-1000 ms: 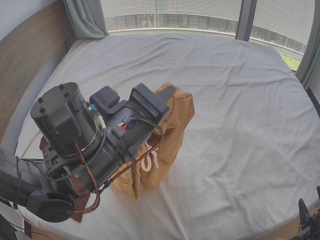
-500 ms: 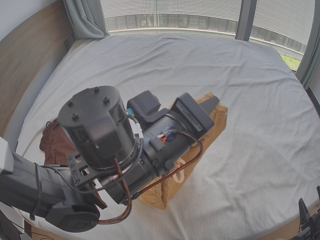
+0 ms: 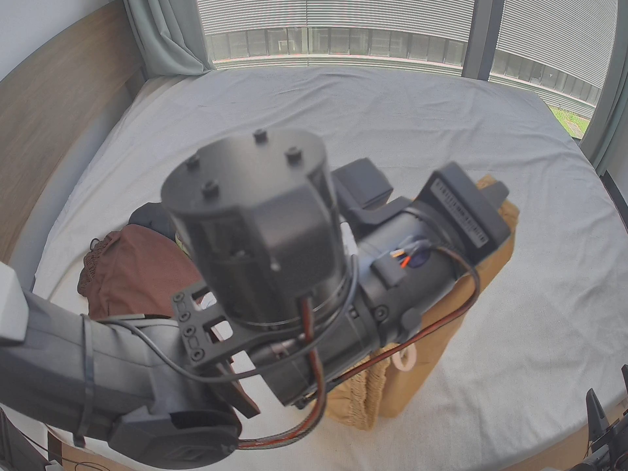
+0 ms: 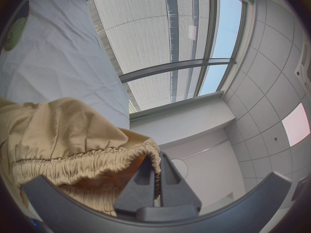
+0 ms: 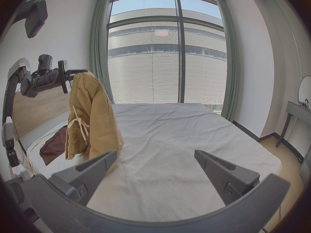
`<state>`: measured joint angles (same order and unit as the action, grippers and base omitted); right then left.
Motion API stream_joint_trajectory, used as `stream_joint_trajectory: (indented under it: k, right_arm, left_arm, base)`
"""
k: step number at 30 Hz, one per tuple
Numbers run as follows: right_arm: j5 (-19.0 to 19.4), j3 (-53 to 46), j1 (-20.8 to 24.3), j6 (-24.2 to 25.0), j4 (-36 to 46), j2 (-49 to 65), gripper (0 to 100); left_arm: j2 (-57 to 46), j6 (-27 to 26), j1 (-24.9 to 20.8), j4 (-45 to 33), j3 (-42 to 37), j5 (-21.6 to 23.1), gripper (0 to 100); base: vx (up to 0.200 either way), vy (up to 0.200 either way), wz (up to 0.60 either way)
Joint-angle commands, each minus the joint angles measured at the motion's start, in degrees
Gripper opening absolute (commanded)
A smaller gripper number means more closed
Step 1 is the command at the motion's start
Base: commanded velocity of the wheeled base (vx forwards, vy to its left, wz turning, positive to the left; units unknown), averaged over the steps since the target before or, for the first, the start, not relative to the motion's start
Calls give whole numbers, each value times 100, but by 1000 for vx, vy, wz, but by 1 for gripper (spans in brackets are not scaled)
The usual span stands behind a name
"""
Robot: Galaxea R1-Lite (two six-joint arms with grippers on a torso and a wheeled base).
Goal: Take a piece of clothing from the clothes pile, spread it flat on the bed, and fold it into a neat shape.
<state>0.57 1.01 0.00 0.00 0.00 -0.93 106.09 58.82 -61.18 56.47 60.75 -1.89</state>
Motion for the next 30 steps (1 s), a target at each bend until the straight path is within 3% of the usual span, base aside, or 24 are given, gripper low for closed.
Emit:
stream_joint_trajectory:
  k: [1, 8, 13, 21, 30]
  right_arm:
    - [4, -92, 0, 0, 0, 84, 100]
    - [4, -92, 0, 0, 0, 93, 100]
    - [4, -92, 0, 0, 0, 93, 100]
    - [4, -92, 0, 0, 0, 93, 100]
    - [4, -92, 0, 0, 0, 84, 100]
  left_arm:
    - [-27, 16, -298, -241, 667, -4, 0]
    - [17, 464, -359, -321, 1598, -92, 0]
    - [-36, 490, -25, -452, 1449, -163, 0]
    - [-660, 411, 757, -347, -617, 4, 0]
    - [-370, -151, 1557, 1156, -2207, 347, 0]
  base:
    - [0, 0, 0]
    - [0, 0, 0]
    - [0, 0, 0]
    - [0, 0, 0]
    - [0, 0, 0]
